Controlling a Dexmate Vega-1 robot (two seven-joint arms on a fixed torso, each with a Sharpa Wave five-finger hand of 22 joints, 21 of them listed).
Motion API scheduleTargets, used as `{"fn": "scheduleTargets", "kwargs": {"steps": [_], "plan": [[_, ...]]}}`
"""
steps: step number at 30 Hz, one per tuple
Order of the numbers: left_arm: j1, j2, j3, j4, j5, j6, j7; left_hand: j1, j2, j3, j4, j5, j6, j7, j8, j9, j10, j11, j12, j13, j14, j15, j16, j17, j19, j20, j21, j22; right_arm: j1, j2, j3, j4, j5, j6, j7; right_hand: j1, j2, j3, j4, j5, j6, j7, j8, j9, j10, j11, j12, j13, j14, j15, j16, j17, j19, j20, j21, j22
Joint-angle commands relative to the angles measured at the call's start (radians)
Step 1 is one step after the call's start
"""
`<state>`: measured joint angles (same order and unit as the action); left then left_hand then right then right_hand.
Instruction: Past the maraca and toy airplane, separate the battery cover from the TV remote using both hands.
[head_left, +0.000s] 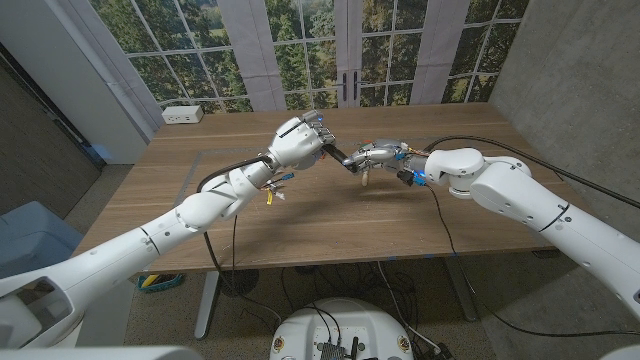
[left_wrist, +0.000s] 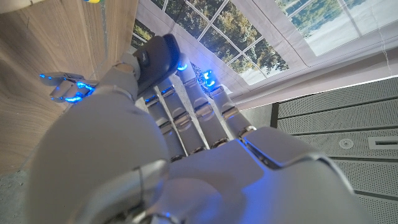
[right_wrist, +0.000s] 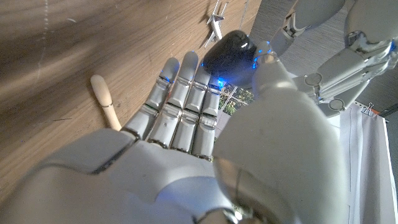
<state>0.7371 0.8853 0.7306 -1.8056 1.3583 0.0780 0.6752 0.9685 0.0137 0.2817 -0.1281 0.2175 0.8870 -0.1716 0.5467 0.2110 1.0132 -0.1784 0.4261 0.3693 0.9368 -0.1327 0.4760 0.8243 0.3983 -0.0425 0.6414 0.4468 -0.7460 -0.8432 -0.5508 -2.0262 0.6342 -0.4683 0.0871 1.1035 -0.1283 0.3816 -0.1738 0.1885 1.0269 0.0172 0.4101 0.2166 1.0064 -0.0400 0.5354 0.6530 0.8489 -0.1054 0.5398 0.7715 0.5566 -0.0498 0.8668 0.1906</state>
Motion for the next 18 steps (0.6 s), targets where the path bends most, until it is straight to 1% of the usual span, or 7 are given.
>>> {"fn": "scheduleTargets", "kwargs": {"steps": [1, 5, 9, 10, 12, 14, 18], "plan": [[0.000, -0.010, 0.010, 0.010, 0.014, 0.037, 0.014, -0.162, 0.128, 0.036, 0.021, 0.002, 0.115, 0.022, 0.305, 0.354, 0.102, -0.031, 0.530, 0.848, 0.013, -0.100, 0.002, 0.044, -0.008, -0.068, 0.029, 0.021, -0.002, 0.001, 0.001, 0.005, -0.001, 0.008, 0.005, 0.218, 0.219, 0.004, 0.003, 0.004, 0.020, -0.006, 0.005, 0.004, 0.080, -0.073, -0.004, 0.003, 0.011, -0.127, -0.004, 0.005, -0.005, -0.020, 0.012, 0.001], [-0.005, -0.015, 0.015, 0.023, 0.012, 0.037, 0.045, -0.175, 0.131, 0.039, 0.021, 0.000, 0.118, 0.026, 0.318, 0.374, 0.103, -0.031, 0.554, 0.860, 0.014, -0.100, 0.003, 0.058, -0.011, -0.067, 0.037, 0.026, -0.001, 0.002, 0.000, 0.007, -0.004, 0.012, 0.007, 0.219, 0.219, 0.005, 0.004, 0.004, 0.018, -0.006, 0.004, 0.004, 0.082, -0.073, -0.005, 0.003, 0.012, -0.127, -0.006, 0.007, -0.007, -0.020, 0.015, 0.001], [-0.016, -0.032, 0.026, 0.073, 0.020, 0.040, 0.162, -0.192, 0.130, 0.045, 0.015, -0.004, 0.138, 0.026, 0.324, 0.372, 0.085, -0.031, 0.563, 0.842, 0.012, -0.100, 0.004, 0.082, -0.010, -0.070, 0.051, 0.033, 0.001, 0.004, -0.001, 0.008, -0.004, 0.011, 0.008, 0.217, 0.219, 0.004, 0.005, 0.004, 0.018, -0.007, 0.003, 0.004, 0.080, -0.072, -0.006, 0.005, 0.014, -0.125, -0.007, 0.009, -0.008, -0.020, 0.018, 0.001], [-0.020, -0.039, 0.030, 0.089, 0.026, 0.045, 0.197, -0.209, 0.136, 0.064, 0.001, -0.012, 0.144, 0.015, 0.297, 0.316, 0.044, -0.025, 0.462, 0.705, -0.027, -0.102, -0.010, 0.106, -0.020, -0.072, 0.069, 0.040, 0.001, 0.004, -0.001, 0.008, -0.005, 0.011, 0.008, 0.218, 0.218, 0.004, 0.004, 0.004, 0.018, -0.007, 0.003, 0.004, 0.080, -0.073, -0.006, 0.006, 0.014, -0.126, -0.008, 0.010, -0.008, -0.020, 0.019, 0.001], [-0.022, -0.045, 0.036, 0.100, 0.031, 0.060, 0.226, -0.234, 0.134, 0.107, -0.023, -0.027, 0.107, 0.001, 0.228, 0.215, 0.045, -0.027, 0.353, 0.529, -0.063, -0.101, -0.057, 0.115, -0.028, -0.070, 0.097, 0.040, 0.002, 0.005, -0.002, 0.009, -0.006, 0.012, 0.008, 0.219, 0.218, 0.005, 0.004, 0.004, 0.020, -0.007, 0.003, 0.004, 0.081, -0.075, -0.006, 0.006, 0.014, -0.126, -0.010, 0.011, -0.009, -0.020, 0.021, 0.000], [-0.019, -0.046, 0.039, 0.097, 0.033, 0.078, 0.223, -0.275, 0.066, 0.129, -0.038, -0.038, 0.044, 0.002, 0.148, 0.127, -0.012, -0.034, 0.246, 0.395, -0.126, -0.101, -0.150, 0.072, -0.042, -0.060, 0.111, 0.023, 0.002, 0.006, -0.002, 0.010, -0.006, 0.011, 0.007, 0.217, 0.219, 0.005, 0.005, 0.004, 0.020, -0.007, 0.003, 0.004, 0.083, -0.074, -0.008, 0.004, 0.015, -0.125, -0.012, 0.012, -0.010, -0.020, 0.024, 0.000], [-0.015, -0.043, 0.040, 0.084, 0.028, 0.100, 0.206, -0.310, 0.001, 0.140, -0.041, -0.044, -0.012, 0.000, 0.084, 0.062, -0.048, -0.035, 0.165, 0.311, -0.147, -0.100, -0.213, 0.025, -0.055, -0.049, 0.115, 0.000, 0.002, 0.008, -0.003, 0.010, -0.007, 0.011, 0.005, 0.217, 0.218, 0.005, 0.005, 0.004, 0.015, -0.006, 0.000, 0.004, 0.080, -0.072, -0.009, 0.007, 0.015, -0.126, -0.014, 0.016, -0.012, -0.020, 0.027, 0.000]]}}
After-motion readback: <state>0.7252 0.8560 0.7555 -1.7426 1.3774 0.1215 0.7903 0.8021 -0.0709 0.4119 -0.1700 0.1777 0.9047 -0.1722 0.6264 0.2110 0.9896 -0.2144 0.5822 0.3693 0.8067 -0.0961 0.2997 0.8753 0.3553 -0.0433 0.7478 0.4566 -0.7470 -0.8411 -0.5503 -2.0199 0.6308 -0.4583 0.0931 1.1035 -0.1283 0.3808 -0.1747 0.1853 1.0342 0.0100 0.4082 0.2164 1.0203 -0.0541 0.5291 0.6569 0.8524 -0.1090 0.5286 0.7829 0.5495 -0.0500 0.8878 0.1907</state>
